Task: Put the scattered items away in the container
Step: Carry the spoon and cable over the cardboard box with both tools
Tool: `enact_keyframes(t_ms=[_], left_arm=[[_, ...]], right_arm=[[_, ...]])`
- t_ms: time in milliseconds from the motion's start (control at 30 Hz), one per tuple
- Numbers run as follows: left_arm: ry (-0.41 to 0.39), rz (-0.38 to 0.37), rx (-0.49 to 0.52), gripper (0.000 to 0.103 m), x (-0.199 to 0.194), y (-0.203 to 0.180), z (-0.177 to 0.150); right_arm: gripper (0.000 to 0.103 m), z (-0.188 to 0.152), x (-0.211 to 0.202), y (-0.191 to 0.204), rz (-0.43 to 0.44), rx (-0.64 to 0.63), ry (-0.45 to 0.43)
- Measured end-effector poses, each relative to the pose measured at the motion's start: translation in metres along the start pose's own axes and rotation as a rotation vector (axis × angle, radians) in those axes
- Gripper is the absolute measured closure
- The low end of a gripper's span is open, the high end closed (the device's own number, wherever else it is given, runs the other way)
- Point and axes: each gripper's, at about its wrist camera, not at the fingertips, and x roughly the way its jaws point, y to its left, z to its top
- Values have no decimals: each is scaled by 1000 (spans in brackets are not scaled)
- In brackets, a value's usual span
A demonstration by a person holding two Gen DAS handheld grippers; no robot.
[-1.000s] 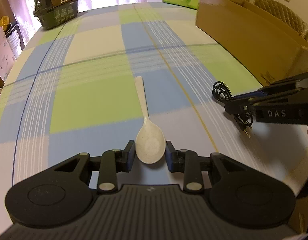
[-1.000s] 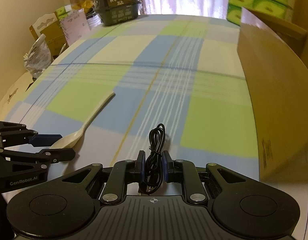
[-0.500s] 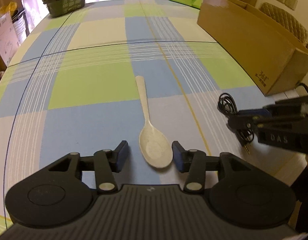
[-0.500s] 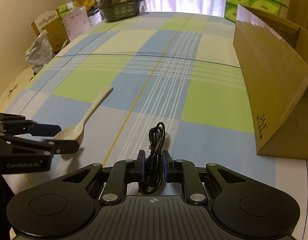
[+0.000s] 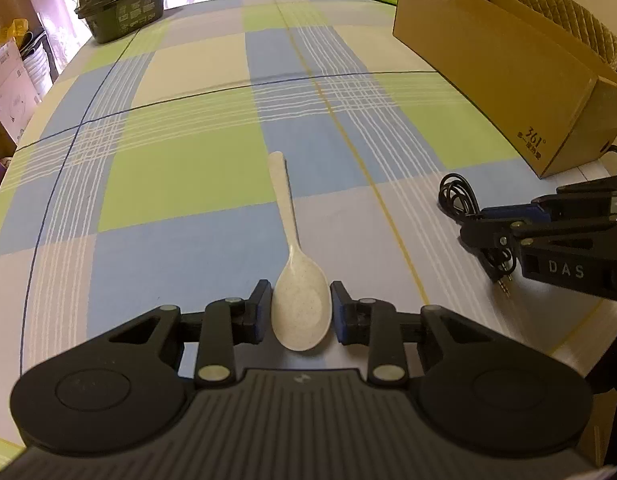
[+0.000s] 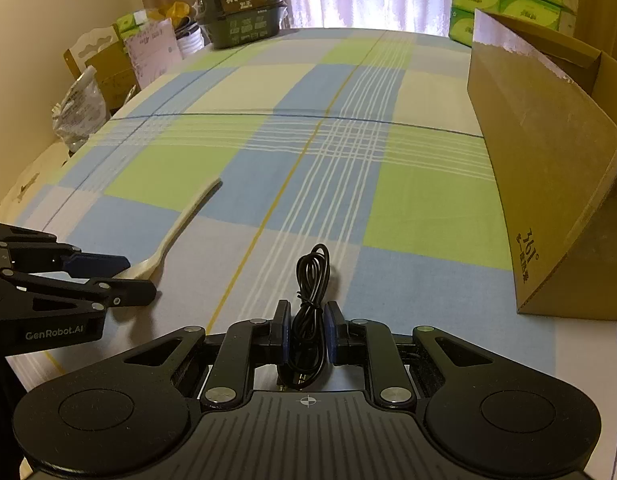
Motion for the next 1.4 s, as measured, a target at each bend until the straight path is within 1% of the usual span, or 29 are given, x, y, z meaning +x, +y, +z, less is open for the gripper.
enact_keyframes(t_ms=[133,433,600,733,900,1033,1400], left_arm=[[-10,12,8,77,-4,-2,-3],[-26,10,14,77,-15,-3,-5],[-10,2,11,77,-14,-4,-8],[4,14,13,77,-13,-5,-12],[21,26,-7,77,-14,-3,-17],[31,26,-39,72,-15,-1,-19],[39,20,-96,72,-14,-1,-17]], right_arm=[[84,-1,-3,0,-1,3,-4],[84,-1,-9,0,-1,8,-16],[84,-3,-9,1,1,7,-12],[84,-6,-8,1,1,7,-7],[84,-8,-8,1,3,9,-10],[84,-8,-8,0,5,9,-12],[84,-9,-8,0,8,13,-16]])
